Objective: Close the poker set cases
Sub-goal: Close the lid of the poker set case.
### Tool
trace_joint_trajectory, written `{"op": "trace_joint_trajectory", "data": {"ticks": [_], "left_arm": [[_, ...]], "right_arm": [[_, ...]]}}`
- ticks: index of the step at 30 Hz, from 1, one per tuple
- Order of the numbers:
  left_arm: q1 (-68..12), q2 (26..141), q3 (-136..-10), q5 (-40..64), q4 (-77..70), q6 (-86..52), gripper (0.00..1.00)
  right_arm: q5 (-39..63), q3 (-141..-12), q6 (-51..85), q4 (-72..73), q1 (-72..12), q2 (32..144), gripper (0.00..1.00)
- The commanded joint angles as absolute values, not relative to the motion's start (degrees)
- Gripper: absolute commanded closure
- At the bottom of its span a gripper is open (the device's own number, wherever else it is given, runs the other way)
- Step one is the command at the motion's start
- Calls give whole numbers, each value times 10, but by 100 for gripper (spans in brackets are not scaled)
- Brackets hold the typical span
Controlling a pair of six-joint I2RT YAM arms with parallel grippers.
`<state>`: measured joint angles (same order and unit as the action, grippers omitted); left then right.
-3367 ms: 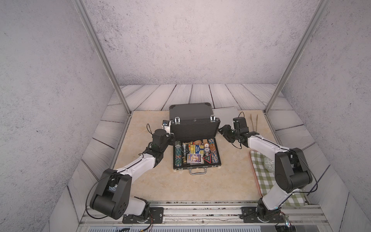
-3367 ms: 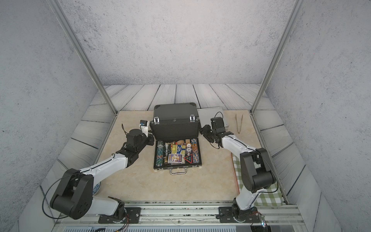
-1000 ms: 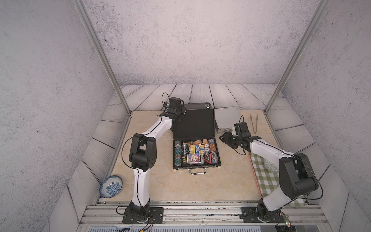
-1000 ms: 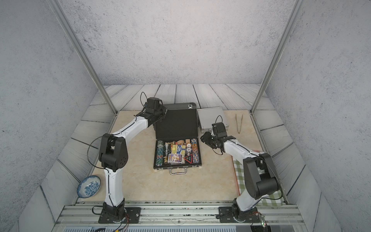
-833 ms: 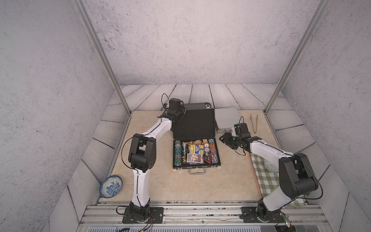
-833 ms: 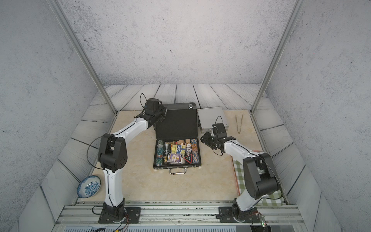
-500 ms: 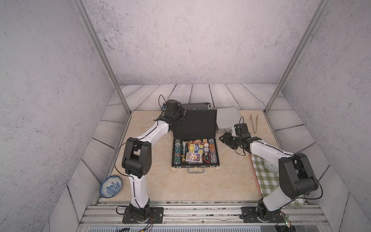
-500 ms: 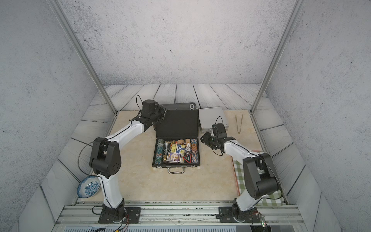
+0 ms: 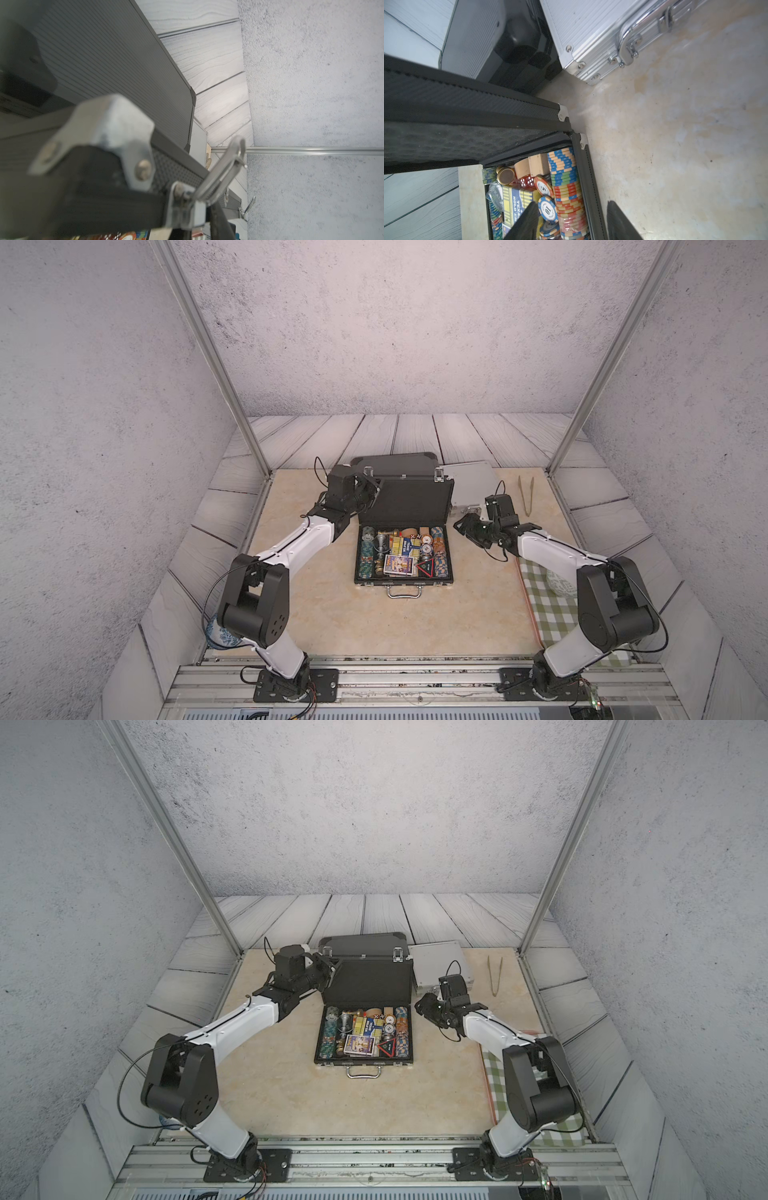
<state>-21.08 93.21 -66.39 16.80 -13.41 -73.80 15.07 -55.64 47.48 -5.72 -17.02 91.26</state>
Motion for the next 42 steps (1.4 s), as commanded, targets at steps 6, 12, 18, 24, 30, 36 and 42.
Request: {"op": "trace_joint_trajectory", "data": {"ticks": [6,12,18,24,30,36,42], "left_arm": [[-226,855,-563,160,-63,-669,100],[-251,817,-530,151,5,-636,100],[-259,785,-472,135,16,-647,100],[-260,763,-449,129,43,-635,94],[-260,745,-433,135,74,-622,83],[-260,709,-413,113,110,-618,66],[-260,682,-410,98,177,-594,63]], "right_arm": [[141,-555,481,-56,-169,886,45],[144,-553,489,-51,-169,883,45],[153,-549,496,-45,-170,882,45],[173,-532,510,-29,-171,875,45],[191,-504,527,-6,-179,860,45],[224,-502,560,22,-180,865,45],[221,-496,558,18,-182,867,45]]}}
